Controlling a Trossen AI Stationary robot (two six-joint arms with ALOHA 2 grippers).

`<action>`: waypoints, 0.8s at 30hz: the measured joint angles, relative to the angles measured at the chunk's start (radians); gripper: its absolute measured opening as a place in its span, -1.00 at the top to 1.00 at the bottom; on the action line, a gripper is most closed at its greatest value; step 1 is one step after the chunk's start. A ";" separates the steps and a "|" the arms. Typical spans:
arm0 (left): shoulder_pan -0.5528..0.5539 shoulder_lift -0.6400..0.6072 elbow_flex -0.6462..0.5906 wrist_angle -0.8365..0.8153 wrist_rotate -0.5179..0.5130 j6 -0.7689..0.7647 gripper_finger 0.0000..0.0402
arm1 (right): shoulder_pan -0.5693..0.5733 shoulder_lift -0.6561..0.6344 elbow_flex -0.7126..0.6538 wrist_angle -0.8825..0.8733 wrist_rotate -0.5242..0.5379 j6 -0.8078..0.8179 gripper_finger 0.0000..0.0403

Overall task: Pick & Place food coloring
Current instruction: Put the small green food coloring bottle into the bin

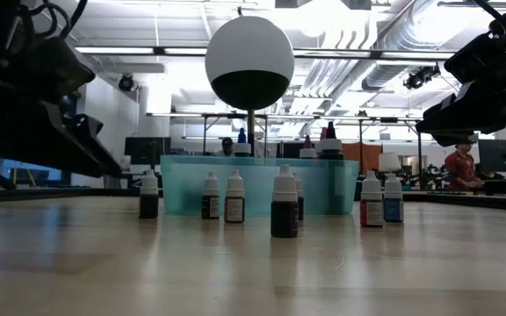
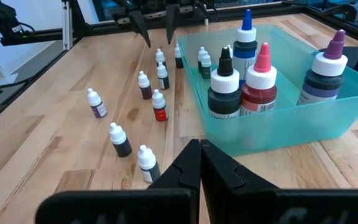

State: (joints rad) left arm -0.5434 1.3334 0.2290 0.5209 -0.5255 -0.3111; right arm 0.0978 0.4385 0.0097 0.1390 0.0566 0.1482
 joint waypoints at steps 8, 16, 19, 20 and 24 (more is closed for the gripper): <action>0.000 -0.021 -0.030 -0.131 -0.145 -0.105 0.04 | 0.000 0.000 0.000 0.000 0.000 0.000 1.00; -0.001 -0.023 -0.001 -0.188 -0.182 -0.104 0.04 | 0.000 0.000 0.000 0.000 0.000 0.000 1.00; 0.000 -0.023 0.009 -0.132 -0.161 -0.009 0.04 | 0.000 0.000 0.000 0.000 0.000 0.000 1.00; 0.000 -0.023 0.011 -0.119 -0.161 0.006 0.04 | 0.000 0.000 0.000 0.000 0.000 0.000 1.00; 0.000 -0.023 0.014 -0.132 -0.163 0.007 0.04 | 0.000 0.000 0.000 0.000 0.000 0.000 1.00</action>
State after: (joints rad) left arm -0.5430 1.3102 0.2428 0.3887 -0.6880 -0.3038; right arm 0.0978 0.4383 0.0099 0.1389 0.0566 0.1484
